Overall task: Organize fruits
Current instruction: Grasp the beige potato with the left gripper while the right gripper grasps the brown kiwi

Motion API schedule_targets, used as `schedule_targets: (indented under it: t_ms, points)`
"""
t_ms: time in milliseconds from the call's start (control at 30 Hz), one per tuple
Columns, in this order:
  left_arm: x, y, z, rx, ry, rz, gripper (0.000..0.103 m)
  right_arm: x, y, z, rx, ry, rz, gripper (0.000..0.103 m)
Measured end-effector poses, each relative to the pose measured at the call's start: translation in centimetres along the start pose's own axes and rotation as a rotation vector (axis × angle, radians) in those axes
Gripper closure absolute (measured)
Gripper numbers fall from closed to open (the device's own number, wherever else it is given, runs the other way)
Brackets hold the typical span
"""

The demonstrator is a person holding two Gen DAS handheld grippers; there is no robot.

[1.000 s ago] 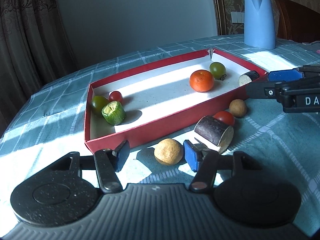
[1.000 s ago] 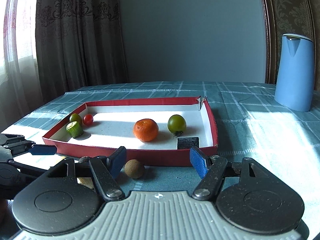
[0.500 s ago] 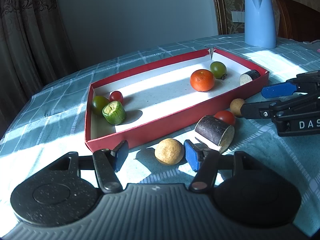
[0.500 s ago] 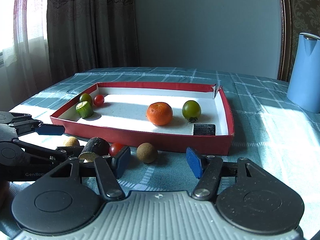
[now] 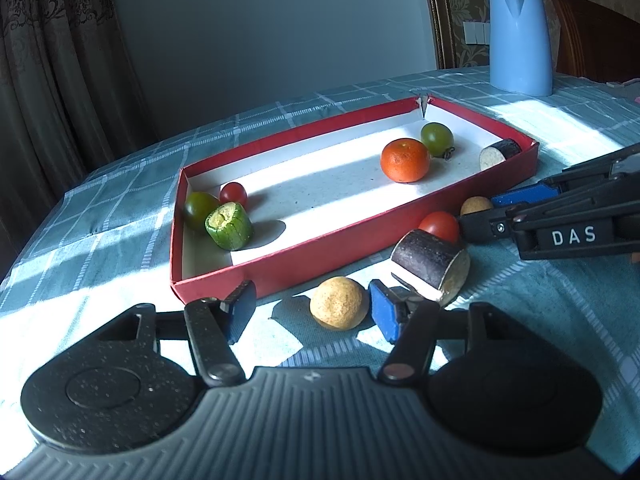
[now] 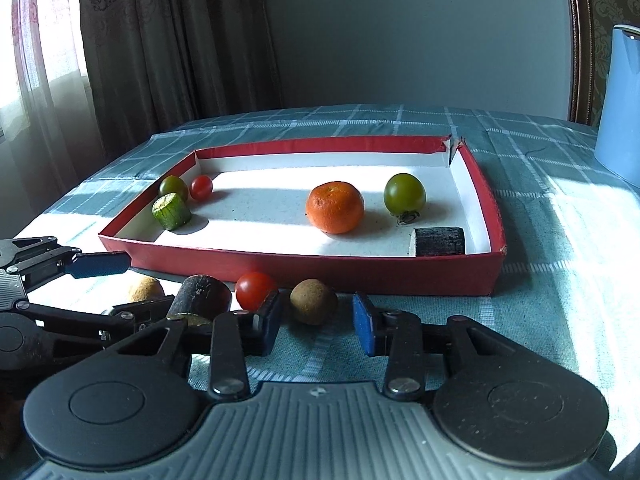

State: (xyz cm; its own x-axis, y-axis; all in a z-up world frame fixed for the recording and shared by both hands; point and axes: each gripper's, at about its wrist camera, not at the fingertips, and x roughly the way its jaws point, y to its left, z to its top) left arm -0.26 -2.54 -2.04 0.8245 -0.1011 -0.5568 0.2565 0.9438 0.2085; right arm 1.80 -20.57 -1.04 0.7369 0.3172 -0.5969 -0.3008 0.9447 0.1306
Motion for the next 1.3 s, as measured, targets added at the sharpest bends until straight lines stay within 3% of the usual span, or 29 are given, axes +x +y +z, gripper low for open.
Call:
schedule_targets:
  t_ms: [133,200,500,733,1300]
  points:
    - [-0.01,0.0,0.0,0.001,0.0,0.001,0.043,0.12,0.11,-0.02,-0.005,0.003,0.002,0.071]
    - [-0.01,-0.01,0.01,0.001,0.0,0.001,0.043,0.07,0.17,-0.04,-0.009,0.001,0.003,0.077]
    - [-0.05,-0.2,0.01,0.011,-0.005,-0.013,0.05,-0.35,0.0,-0.18,0.003,-0.017,-0.004,0.077]
    - [-0.21,-0.57,-0.05,0.032,-0.012,-0.037,0.065,-0.27,-0.13,-0.26,0.01,-0.013,-0.002,0.077]
    - [-0.44,-0.79,-0.16,0.044,-0.023,-0.024,0.074,-0.83,0.1,-0.32,0.0,-0.035,0.001,0.077]
